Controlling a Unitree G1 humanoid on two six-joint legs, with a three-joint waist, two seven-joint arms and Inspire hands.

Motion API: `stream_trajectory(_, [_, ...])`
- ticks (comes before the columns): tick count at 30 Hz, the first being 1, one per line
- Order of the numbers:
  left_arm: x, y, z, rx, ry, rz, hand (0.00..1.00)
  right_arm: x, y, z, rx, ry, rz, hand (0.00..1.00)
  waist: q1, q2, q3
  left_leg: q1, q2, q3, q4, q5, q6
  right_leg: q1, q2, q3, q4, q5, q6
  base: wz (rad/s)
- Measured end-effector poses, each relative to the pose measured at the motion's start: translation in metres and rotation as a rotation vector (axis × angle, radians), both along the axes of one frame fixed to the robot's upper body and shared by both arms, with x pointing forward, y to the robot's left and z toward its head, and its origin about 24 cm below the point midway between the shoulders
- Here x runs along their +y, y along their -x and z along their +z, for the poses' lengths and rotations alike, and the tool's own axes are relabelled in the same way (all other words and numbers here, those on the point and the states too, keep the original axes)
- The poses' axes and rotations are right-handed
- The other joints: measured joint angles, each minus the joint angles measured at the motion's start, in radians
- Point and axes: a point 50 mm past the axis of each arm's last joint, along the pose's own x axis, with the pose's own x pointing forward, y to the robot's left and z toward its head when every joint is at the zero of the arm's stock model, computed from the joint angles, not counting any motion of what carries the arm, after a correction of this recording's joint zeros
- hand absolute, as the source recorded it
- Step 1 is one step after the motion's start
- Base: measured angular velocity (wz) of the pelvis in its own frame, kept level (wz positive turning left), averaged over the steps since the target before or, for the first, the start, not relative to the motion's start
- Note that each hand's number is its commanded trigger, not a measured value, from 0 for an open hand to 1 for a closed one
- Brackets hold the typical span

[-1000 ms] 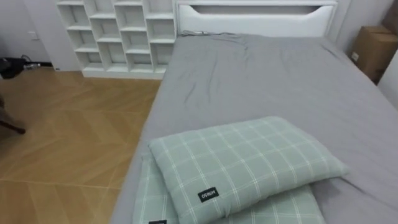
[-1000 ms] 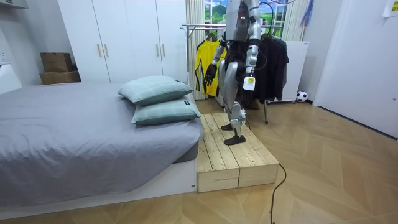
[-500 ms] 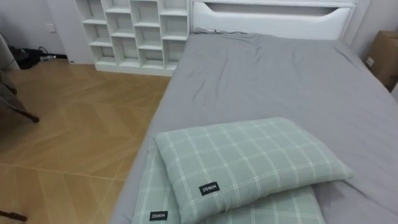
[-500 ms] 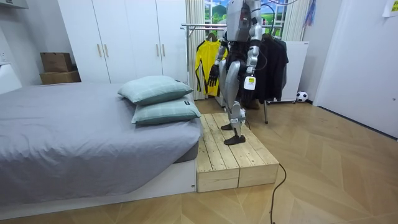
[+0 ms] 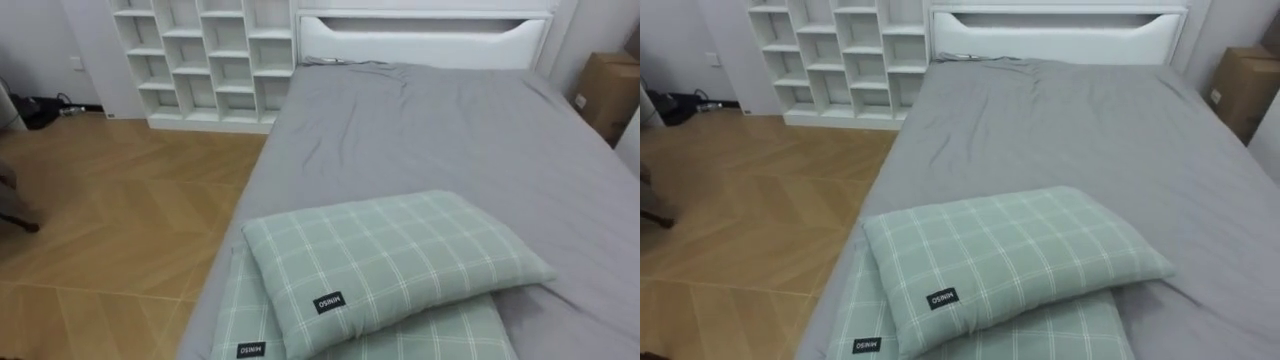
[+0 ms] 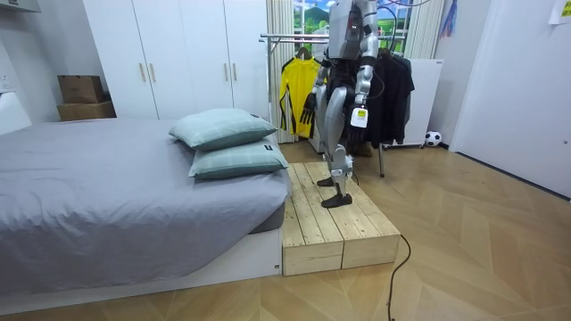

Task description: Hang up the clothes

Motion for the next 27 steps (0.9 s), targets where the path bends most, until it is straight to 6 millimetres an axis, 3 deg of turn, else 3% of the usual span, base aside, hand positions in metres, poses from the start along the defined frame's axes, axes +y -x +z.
stream_trajectory(27, [-0.0020,0.0011,-0.0008,0.023,0.010,0.004,0.00,0.0015,0.0025,-0.0011,0.016,0.018,-0.044,0.00,-0.002,0.002,0.0037,0.015,-0.003,-0.001,-0.017,-0.004,-0.002,0.014,-0.002,-0.002,-0.004,-0.016,-0.004,0.01])
